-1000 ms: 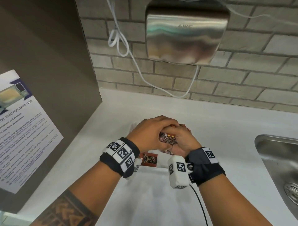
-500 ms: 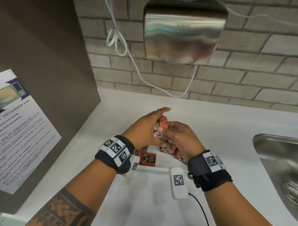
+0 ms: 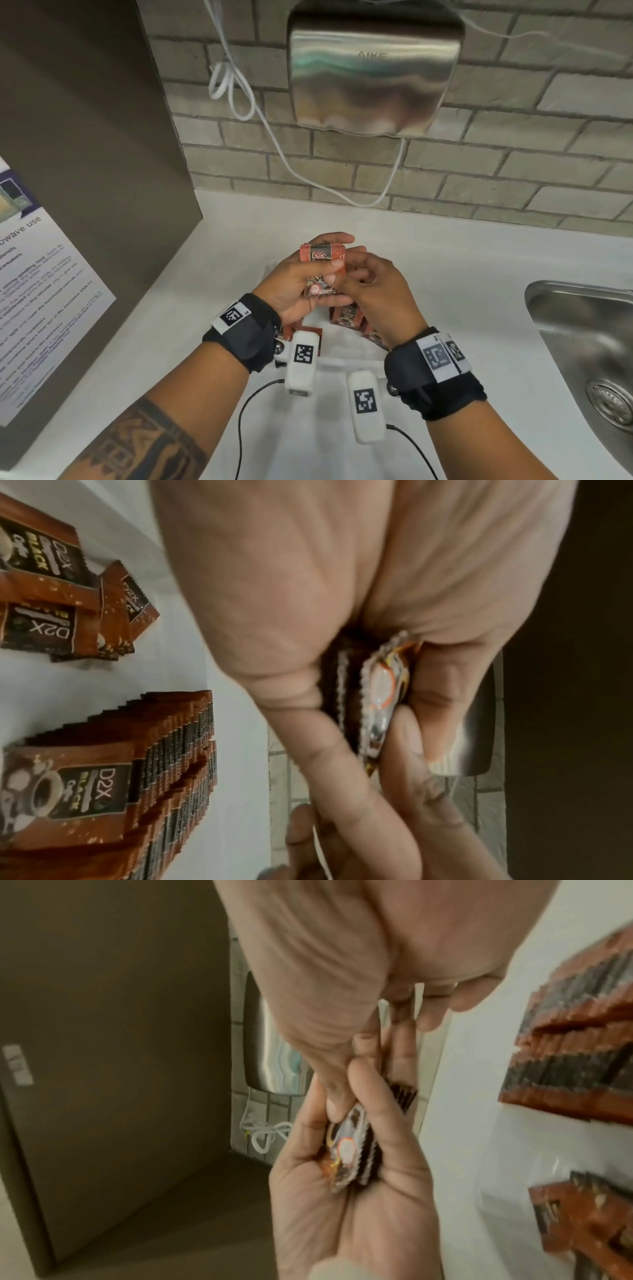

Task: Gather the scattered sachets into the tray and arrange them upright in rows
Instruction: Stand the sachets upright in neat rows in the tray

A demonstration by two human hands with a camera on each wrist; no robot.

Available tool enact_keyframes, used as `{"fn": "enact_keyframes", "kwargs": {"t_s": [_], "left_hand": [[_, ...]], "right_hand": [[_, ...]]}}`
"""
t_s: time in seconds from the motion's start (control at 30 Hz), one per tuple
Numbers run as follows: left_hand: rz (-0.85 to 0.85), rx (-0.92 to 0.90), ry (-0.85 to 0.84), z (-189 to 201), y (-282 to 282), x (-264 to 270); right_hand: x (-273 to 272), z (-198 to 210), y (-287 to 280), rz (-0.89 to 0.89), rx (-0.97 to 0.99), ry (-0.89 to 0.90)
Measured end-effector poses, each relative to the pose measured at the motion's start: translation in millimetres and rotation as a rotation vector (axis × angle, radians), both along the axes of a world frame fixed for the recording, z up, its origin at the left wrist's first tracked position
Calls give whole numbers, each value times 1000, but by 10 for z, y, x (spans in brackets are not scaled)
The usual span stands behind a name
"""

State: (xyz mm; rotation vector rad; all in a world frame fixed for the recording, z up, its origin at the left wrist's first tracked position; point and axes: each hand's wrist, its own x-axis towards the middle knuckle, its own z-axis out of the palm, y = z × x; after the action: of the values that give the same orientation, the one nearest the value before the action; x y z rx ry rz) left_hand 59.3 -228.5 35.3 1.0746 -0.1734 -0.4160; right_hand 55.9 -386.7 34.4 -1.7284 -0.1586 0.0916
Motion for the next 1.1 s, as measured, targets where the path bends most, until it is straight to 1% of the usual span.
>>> {"fn": "enact_keyframes", "kwargs": {"t_s": [0.1,0.17,0.2,0.27,0.33,0.37,0.5,0.63,0.7,0.83,1.03,1.1], "left_hand": [[60,44,9,-14,48,41],[71,112,-15,-2,72,56],[72,147,-32,10,69,58],[69,202,-61,17,50,54],[71,247,-87,22,11,53],[79,267,-95,21,-3,61],[92,314,-123,8,11,99],[29,323,-159,-73,86,97],[25,335,-175,-113,116,100],[31,401,-221,-142,134,116],[83,553,-284,-180,102,136],[117,634,-298,-217,88,152]], "right_hand": [[0,69,-59,-90,-112,-71],[-7,190,-99,-166,-177,-194],[2,271,-119,-166,-181,-255],[54,391,-122,-65,-223,-309],[121,440,-100,60,-338,-305],[153,433,-94,83,-371,-299],[220,353,-98,70,-299,-252],[269,324,-124,26,-278,-231],[269,327,-125,29,-306,-242],[250,342,-104,38,-428,-272],[246,322,-131,73,-506,-275],[249,292,-143,75,-530,-273]]}}
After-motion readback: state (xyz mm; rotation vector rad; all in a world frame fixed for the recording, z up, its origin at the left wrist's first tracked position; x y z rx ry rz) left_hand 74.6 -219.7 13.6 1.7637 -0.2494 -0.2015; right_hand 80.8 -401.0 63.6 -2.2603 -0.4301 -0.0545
